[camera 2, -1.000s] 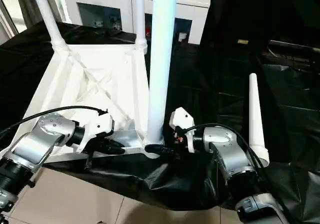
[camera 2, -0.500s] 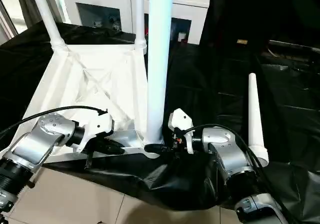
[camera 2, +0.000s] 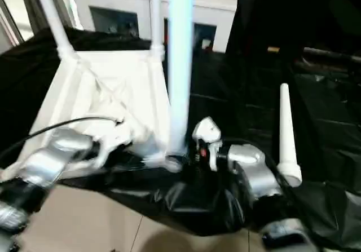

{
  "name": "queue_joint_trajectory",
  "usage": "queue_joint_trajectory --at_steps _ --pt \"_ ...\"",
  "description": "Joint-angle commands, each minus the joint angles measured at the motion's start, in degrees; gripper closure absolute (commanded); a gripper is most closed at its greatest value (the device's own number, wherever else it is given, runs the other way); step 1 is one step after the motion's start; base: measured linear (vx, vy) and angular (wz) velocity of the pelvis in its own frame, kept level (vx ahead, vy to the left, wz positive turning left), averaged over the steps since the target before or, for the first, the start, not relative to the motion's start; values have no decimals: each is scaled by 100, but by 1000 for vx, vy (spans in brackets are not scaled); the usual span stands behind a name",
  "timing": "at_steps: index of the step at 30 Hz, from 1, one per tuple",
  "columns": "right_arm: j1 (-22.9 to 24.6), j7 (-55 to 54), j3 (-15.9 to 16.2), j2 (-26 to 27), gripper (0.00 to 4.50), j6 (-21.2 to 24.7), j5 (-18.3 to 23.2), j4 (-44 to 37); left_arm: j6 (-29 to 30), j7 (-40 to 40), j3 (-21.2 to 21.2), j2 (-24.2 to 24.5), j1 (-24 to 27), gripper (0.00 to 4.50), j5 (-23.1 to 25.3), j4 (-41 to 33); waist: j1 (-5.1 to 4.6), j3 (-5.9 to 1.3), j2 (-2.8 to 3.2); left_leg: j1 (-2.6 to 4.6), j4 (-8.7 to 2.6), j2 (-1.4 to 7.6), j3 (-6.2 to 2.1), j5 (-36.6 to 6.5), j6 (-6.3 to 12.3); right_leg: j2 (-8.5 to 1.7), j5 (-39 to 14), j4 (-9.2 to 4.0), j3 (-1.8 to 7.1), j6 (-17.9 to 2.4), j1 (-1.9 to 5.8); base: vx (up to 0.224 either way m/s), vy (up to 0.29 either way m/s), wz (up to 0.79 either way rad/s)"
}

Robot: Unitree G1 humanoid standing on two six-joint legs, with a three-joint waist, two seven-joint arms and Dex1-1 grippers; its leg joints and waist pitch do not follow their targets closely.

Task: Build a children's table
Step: Rotate leg to tighten

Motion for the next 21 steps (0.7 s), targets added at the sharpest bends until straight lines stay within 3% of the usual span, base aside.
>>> queue_joint_trajectory --at_steps 1,2,7,11,15,18,20,21 --pt "-13 -399 138 229 186 166 -119 216 267 723 41 -241 -11 450 116 456 -21 -210 24 54 -490 357 -166 -1621 -111 -508 -1927 -575 318 -1096 144 0 0 0" --pt "-52 -885 102 422 186 231 -200 332 381 1082 148 -455 -118 450 109 656 -21 -205 53 66 -495 359 -168 -1637 -124 -507 -1966 -591 325 -1049 113 0 0 0" --pt "-393 -2932 -305 1287 186 531 -365 1000 384 2085 266 -1152 -571 450 265 1534 -80 -213 46 63 -510 327 -168 -1630 -190 -488 -2002 -613 337 -958 62 0 0 0" --pt "-658 -3664 -512 1646 187 546 -287 1385 263 2473 280 -1415 -837 450 338 2050 -103 -223 63 62 -517 330 -176 -1687 -161 -488 -1891 -625 336 -920 52 0 0 0" --pt "-755 -3778 -379 1758 187 390 -540 1506 153 2573 263 -1480 -961 450 396 2317 -105 -244 60 33 -524 328 -166 -1563 -63 -480 -1462 -604 327 -961 88 0 0 0" --pt "-721 -3479 -431 1807 187 206 -459 1424 69 2480 212 -1444 -988 450 449 2375 -93 -247 61 30 -527 333 -155 -1531 31 -495 -1437 -617 327 -962 94 0 0 0" --pt "-678 -3307 -463 1746 132 136 -378 1297 -14 2319 160 -1386 -961 450 476 2327 -90 -243 56 27 -543 341 -162 -1588 48 -497 -1598 -634 322 -929 91 0 0 0" --pt "-678 -3307 -463 1746 132 136 -378 1297 -14 2319 160 -1386 -961 450 476 2327 -90 -244 58 31 -545 344 -160 -1603 46 -498 -1642 -638 324 -915 87 0 0 0"
